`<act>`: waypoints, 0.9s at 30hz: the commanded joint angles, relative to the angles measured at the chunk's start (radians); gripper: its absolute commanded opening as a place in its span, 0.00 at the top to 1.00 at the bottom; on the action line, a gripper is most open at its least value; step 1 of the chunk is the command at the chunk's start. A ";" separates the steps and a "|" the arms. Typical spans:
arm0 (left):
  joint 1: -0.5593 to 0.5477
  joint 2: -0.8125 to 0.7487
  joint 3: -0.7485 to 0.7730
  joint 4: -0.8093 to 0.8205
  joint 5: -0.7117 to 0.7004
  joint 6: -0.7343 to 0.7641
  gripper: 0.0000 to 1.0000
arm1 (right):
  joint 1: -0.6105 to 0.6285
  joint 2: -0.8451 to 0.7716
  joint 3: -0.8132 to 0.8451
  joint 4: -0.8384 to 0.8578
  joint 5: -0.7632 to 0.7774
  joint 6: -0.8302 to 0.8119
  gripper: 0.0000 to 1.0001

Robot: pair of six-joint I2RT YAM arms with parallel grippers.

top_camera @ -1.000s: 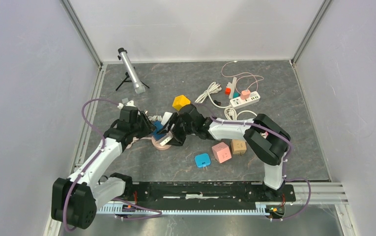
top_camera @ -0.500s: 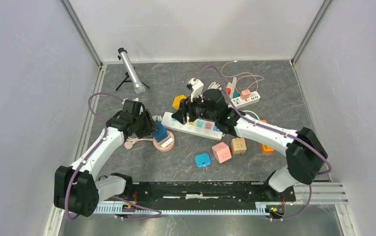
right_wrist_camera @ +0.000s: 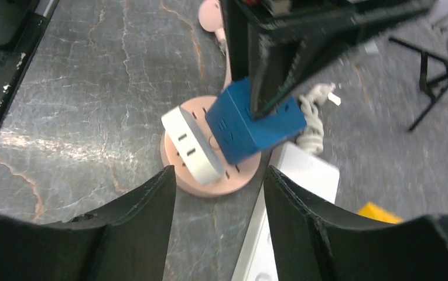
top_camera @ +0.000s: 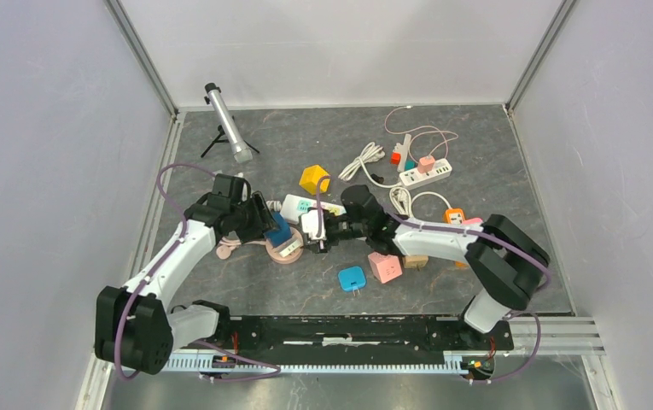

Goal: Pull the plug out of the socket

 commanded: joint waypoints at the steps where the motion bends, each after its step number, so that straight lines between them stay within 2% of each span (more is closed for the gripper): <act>1: 0.020 0.009 -0.003 -0.005 0.043 0.062 0.41 | 0.031 0.084 0.125 -0.024 -0.129 -0.245 0.40; 12: 0.038 0.031 -0.019 -0.009 0.058 0.070 0.44 | 0.051 0.207 0.280 -0.387 -0.128 -0.513 0.52; 15: 0.038 0.032 -0.026 -0.003 0.057 0.062 0.44 | 0.056 0.227 0.284 -0.404 -0.109 -0.535 0.52; 18: 0.038 0.023 -0.029 -0.003 0.045 0.055 0.44 | 0.057 0.239 0.263 -0.328 -0.068 -0.521 0.53; 20: 0.038 0.011 -0.028 -0.005 0.030 0.052 0.44 | 0.056 0.248 0.255 -0.259 -0.057 -0.480 0.62; 24: 0.038 -0.052 -0.012 0.003 -0.026 0.064 0.37 | 0.056 0.273 0.277 -0.248 -0.051 -0.485 0.79; 27: 0.038 -0.075 0.008 0.020 -0.018 0.070 0.31 | 0.056 0.266 0.284 -0.254 -0.048 -0.497 0.96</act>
